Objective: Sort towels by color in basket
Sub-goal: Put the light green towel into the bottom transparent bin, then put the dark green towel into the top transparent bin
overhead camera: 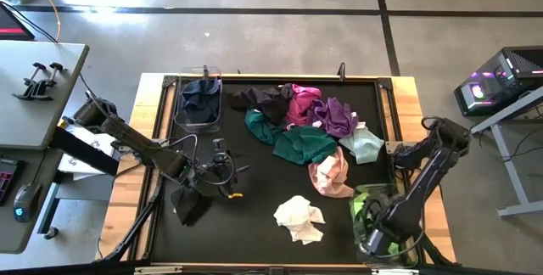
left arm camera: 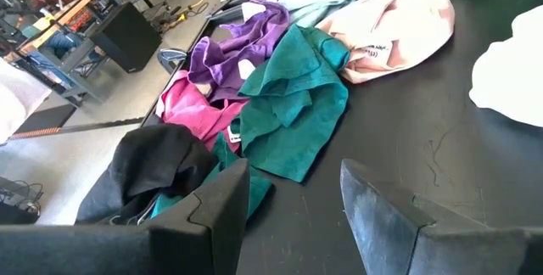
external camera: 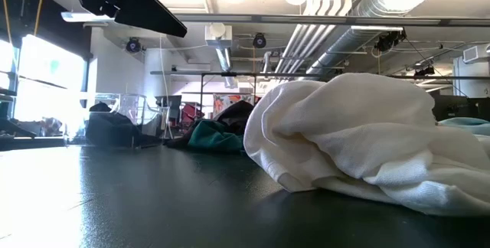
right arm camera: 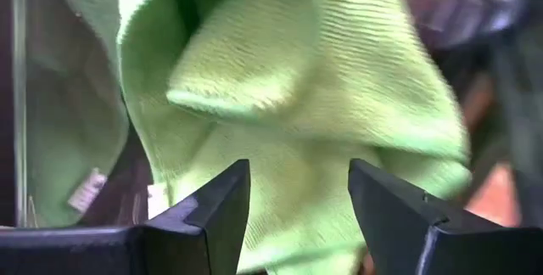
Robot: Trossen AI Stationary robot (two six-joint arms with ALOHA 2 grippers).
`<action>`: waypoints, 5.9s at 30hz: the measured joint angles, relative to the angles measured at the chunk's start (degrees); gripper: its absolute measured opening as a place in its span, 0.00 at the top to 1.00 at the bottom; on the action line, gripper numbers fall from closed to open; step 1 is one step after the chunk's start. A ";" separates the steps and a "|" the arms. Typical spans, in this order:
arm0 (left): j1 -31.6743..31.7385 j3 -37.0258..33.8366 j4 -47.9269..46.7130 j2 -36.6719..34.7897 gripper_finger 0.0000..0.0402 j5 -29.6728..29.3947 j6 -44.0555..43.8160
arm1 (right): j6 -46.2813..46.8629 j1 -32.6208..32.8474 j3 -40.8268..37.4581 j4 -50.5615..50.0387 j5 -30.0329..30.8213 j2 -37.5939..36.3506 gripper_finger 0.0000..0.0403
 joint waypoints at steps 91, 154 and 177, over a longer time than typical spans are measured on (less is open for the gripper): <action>0.04 -2.60 0.48 0.02 0.57 0.00 -2.91 | -1.44 -2.25 -12.68 12.98 5.53 -2.46 0.68; 1.82 -2.60 5.50 0.02 0.57 0.00 -1.90 | -51.47 -3.87 8.55 -0.52 37.23 -2.89 0.66; 3.76 -2.60 7.36 0.02 0.57 0.00 -1.97 | -107.63 -35.38 -18.94 78.31 23.50 -4.01 0.66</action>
